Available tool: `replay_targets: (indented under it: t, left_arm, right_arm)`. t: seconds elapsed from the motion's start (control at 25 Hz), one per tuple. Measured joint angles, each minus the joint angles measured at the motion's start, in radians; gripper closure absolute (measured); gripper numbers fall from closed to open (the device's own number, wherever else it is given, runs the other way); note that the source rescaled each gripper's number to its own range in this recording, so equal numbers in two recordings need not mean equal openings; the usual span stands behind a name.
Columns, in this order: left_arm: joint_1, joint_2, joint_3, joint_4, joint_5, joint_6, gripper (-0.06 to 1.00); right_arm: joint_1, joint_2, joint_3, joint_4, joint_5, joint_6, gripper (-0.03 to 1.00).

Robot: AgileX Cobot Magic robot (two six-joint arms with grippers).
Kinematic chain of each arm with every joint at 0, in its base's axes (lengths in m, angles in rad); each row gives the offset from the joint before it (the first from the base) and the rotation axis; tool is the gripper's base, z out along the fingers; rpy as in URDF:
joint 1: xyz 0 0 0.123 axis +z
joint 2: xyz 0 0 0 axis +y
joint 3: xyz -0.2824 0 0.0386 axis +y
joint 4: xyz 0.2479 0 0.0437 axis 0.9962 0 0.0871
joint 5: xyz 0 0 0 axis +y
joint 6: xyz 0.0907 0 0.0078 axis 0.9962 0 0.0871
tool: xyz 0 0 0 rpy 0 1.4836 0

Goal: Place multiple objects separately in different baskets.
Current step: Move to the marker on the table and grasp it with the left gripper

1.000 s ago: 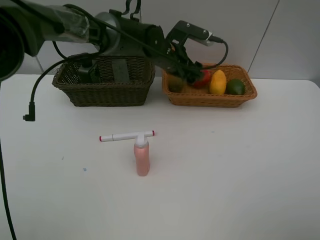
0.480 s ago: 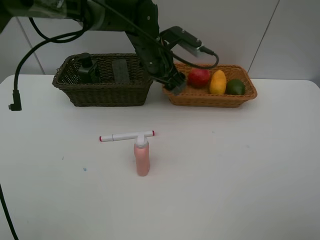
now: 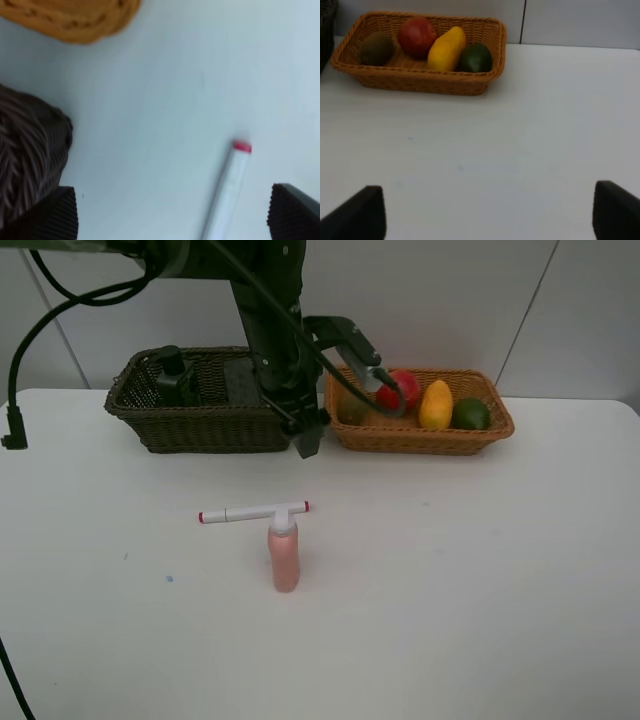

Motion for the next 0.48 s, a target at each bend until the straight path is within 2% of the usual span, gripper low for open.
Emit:
replay_targets:
  t: [0.32, 0.48]
  left_arm:
    - [0.000, 0.003, 0.010, 0.031, 0.074, 0.100, -0.06]
    - [0.006, 0.003, 0.105, 0.034, 0.065, 0.183, -0.06]
  right_arm:
    - [0.000, 0.000, 0.000, 0.000, 0.000, 0.000, -0.03]
    - [0.000, 0.000, 0.000, 0.000, 0.000, 0.000, -0.03]
